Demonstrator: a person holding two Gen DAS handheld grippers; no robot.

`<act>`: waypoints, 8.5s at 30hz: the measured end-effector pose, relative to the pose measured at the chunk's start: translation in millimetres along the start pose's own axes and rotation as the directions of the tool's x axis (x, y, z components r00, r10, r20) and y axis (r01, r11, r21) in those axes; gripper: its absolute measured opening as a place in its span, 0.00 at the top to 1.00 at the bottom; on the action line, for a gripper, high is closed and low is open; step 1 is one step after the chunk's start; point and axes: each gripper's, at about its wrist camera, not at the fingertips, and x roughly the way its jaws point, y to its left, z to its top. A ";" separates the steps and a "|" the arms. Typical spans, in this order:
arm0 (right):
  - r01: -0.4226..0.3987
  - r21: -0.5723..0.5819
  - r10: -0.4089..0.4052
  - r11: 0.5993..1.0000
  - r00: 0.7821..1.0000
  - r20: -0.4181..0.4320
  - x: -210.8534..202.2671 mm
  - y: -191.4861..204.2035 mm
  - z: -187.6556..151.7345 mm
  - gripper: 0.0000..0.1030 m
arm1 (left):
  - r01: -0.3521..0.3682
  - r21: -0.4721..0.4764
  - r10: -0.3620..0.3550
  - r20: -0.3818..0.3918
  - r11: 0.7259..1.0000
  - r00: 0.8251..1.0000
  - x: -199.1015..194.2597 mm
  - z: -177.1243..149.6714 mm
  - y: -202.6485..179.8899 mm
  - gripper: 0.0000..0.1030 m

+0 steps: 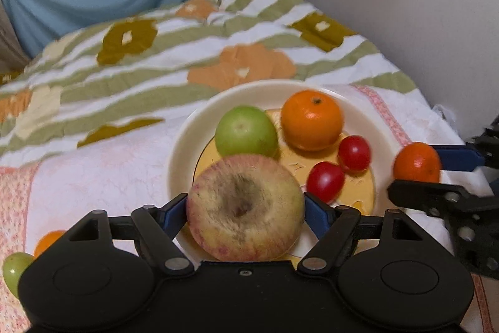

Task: Organize fruits
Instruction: 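Carry the red apple and tangerine to the bowl and release them, then withdraw both open grippers from the bowl toward the kiwi, then grasp the kiwi with the left gripper while the right gripper grasps a tangerine, then carry the kiwi and tangerine into the bowl and open both grippers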

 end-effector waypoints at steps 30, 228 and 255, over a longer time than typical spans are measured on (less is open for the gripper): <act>-0.015 -0.171 0.015 0.985 1.000 -0.004 29.0 16.5 -6.5 0.27 | -0.088 -0.158 0.095 0.041 0.984 0.995 -76.6 -48.1 27.2 0.03; 0.013 0.047 -0.013 0.999 1.000 -0.001 2.1 -44.9 1.0 0.49 | -0.199 0.186 0.183 0.103 0.962 0.978 -24.9 -12.8 -92.1 0.32; -0.102 -0.046 0.102 0.994 0.995 0.001 27.2 -17.9 42.7 0.49 | -0.119 -0.146 0.132 0.081 0.982 0.988 -53.2 -2.3 -23.0 0.14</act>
